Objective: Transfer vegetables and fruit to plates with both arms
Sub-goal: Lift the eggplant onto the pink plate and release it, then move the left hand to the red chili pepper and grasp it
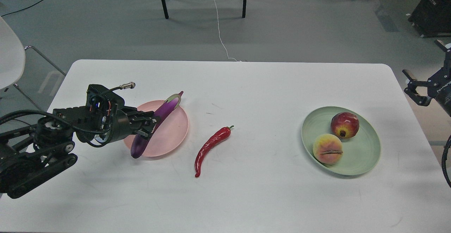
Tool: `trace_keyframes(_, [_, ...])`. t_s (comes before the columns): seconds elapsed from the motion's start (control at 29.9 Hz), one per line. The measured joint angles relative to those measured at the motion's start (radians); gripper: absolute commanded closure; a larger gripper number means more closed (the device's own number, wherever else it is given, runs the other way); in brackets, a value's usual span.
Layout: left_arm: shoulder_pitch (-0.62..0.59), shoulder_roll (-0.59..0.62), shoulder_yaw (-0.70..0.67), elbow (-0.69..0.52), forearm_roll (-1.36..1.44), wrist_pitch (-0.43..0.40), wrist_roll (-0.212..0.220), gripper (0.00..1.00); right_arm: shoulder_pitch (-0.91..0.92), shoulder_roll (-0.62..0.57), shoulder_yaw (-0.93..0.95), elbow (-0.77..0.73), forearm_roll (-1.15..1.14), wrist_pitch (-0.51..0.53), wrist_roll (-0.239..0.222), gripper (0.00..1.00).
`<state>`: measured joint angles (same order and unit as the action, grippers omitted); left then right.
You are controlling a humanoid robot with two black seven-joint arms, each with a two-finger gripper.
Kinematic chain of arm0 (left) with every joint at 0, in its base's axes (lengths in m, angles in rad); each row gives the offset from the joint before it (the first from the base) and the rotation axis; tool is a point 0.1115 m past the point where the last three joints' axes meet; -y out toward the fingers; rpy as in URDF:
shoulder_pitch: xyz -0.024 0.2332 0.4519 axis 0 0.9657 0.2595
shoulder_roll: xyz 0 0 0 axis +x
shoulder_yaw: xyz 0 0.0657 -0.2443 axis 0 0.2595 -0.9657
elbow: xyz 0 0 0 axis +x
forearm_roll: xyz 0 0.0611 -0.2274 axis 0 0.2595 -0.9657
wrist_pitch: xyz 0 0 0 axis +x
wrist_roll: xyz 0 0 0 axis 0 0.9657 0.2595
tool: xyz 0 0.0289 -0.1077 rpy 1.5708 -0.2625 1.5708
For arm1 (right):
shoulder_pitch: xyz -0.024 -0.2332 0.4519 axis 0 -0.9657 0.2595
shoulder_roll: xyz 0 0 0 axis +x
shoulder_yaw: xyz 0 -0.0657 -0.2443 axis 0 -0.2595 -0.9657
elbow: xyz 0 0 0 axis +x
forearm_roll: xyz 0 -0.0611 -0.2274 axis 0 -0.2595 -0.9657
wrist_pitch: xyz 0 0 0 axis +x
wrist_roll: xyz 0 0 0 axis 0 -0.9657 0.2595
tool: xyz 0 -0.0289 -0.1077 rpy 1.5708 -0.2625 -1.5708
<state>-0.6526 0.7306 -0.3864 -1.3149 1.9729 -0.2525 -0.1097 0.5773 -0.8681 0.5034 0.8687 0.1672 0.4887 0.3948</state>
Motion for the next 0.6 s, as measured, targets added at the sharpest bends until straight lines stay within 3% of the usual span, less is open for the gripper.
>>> trace_keyframes(0.37, [0.017,0.001,-0.002,-0.003,0.000,0.040,-0.008,0.19,0.000,0.000,0.000,0.001,0.000,0.000,-0.001,0.02])
trace_keyframes(0.6, [-0.033,-0.033,-0.013,-0.077,-0.001,0.042,0.000,0.19,-0.002,-0.003,-0.002,0.002,0.000,0.000,0.000,0.02])
